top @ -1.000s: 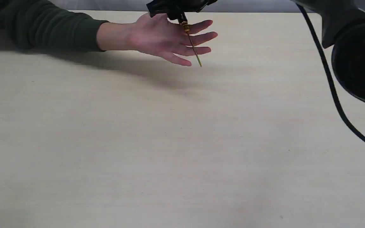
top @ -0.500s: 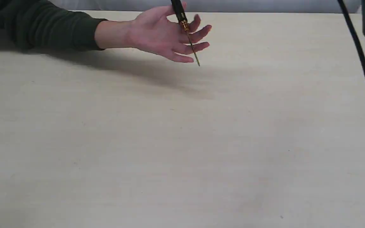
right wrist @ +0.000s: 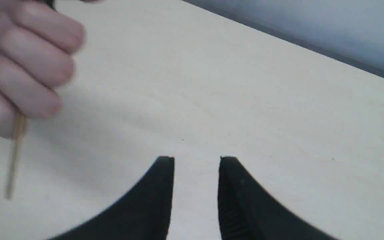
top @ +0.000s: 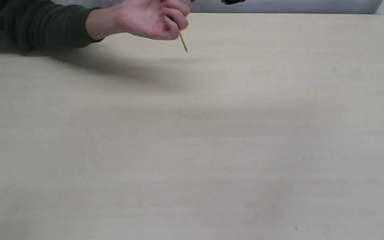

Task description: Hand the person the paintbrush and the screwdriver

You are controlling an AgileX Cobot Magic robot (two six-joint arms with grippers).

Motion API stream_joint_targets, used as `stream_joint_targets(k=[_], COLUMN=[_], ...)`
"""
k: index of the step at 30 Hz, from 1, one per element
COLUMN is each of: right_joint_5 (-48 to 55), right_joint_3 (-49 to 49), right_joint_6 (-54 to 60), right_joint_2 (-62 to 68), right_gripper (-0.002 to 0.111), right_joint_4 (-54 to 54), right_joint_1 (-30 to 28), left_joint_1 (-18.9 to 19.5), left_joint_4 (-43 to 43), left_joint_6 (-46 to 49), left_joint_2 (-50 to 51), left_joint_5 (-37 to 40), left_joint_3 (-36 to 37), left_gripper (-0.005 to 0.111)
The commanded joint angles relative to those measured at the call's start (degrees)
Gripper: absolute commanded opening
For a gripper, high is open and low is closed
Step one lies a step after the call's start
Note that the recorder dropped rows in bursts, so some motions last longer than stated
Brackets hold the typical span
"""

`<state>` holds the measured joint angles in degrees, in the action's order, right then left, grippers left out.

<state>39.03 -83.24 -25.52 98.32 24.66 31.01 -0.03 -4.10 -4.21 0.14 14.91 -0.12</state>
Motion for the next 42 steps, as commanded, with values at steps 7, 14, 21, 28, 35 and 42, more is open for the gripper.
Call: stream_joint_targets(k=[7,14,21,28,35,42], right_joint_5=[-17.5,-27.6,-33.8,-42.6,-49.0,-59.7], right_joint_3=[30.2,47.2,58.4,68.7,74.8,80.6], right_joint_6=[-6.0,-7.9,-8.3,-8.1,-7.7,-7.5], right_joint_2=[-26.1,-41.4,-54.4,-68.1,-80.3,-88.6], right_gripper=[0.025,0.025,0.025,0.025,0.025,0.024], right_joint_4=[-1.2,-1.2,-1.4,-1.3,2.0,9.5], right_joint_1=[-0.2,-0.2,-0.2,-0.2,-0.2,-0.2], left_joint_1=[-0.4,-0.4,-0.4,-0.4,-0.4,-0.4], left_joint_4=[0.2,0.2,0.1,0.1,0.1,0.1], left_joint_6=[-0.1,-0.1,-0.1,-0.1,-0.1,-0.1], left_joint_2=[-0.1,-0.1,-0.1,-0.1,-0.1,-0.1], left_joint_5=[-0.6,-0.7,-0.7,-0.7,-0.7,-0.7], left_joint_3=[0.1,0.1,0.1,0.1,0.1,0.1], left_gripper=[0.0,0.0,0.0,0.0,0.0,0.0])
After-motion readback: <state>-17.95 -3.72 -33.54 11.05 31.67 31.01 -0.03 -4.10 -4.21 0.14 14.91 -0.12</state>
